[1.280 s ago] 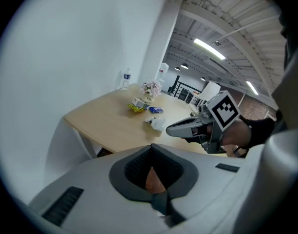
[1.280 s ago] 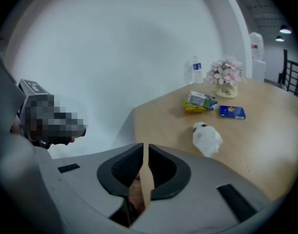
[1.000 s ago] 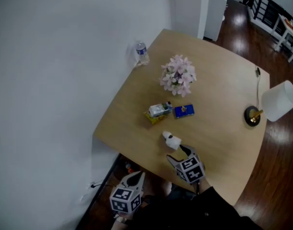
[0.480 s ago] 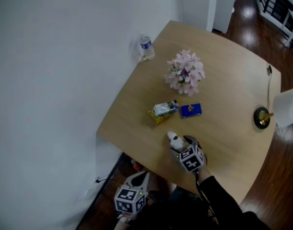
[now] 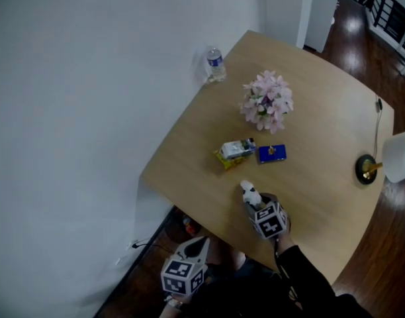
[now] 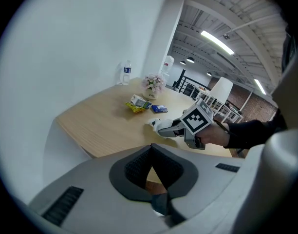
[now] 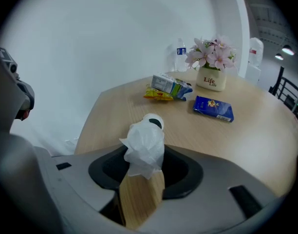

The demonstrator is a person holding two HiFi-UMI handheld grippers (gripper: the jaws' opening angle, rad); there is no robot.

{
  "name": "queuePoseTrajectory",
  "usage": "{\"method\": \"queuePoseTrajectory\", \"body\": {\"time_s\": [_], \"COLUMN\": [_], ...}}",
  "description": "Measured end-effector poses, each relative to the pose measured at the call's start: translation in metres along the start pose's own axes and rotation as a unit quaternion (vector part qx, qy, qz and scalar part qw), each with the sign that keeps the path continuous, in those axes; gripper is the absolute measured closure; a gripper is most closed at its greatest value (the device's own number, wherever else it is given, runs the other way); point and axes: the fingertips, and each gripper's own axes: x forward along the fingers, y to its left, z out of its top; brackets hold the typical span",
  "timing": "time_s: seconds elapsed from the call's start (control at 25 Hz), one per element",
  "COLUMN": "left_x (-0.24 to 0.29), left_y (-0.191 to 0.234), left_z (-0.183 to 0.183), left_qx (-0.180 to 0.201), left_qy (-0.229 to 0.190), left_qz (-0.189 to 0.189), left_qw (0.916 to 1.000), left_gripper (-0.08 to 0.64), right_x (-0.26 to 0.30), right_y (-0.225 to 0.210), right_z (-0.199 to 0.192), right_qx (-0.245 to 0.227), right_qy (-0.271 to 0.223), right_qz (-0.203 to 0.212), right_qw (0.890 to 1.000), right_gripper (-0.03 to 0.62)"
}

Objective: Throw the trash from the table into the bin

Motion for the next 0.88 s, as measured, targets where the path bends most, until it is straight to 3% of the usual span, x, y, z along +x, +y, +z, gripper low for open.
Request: {"method": "queuePoseTrajectory", "body": {"time_s": [0.24, 0.52, 0.88], "left_x": [-0.019, -0.069, -0.146], "left_y": [0.011, 0.029, 0.063], "left_z": [-0.005, -0.019, -0.100], "left_qx": [-0.016, -0.040, -0.097], "left_qy": [-0.039, -0.107, -0.158], "left_qz": [0.003, 0.006, 0.050], "left_qw": [0.9991, 0.9935, 0.9814], "left_gripper": [0.555, 0.555, 0.557], "right_x": [-0.025, -0.059, -0.071], "right_y": [0.023, 0.096, 0.219], "right_z": [0.011, 0.017, -0.010], "right_qx": [-0.006, -0.037, -0.125], "right_qy": [-0.021, -0.037, -0.012], "right_qz": [0.009, 0.040, 0.093], "right_qw": [1.000, 0.998, 0.988], "right_gripper": [0.411, 0.414, 0.416]}}
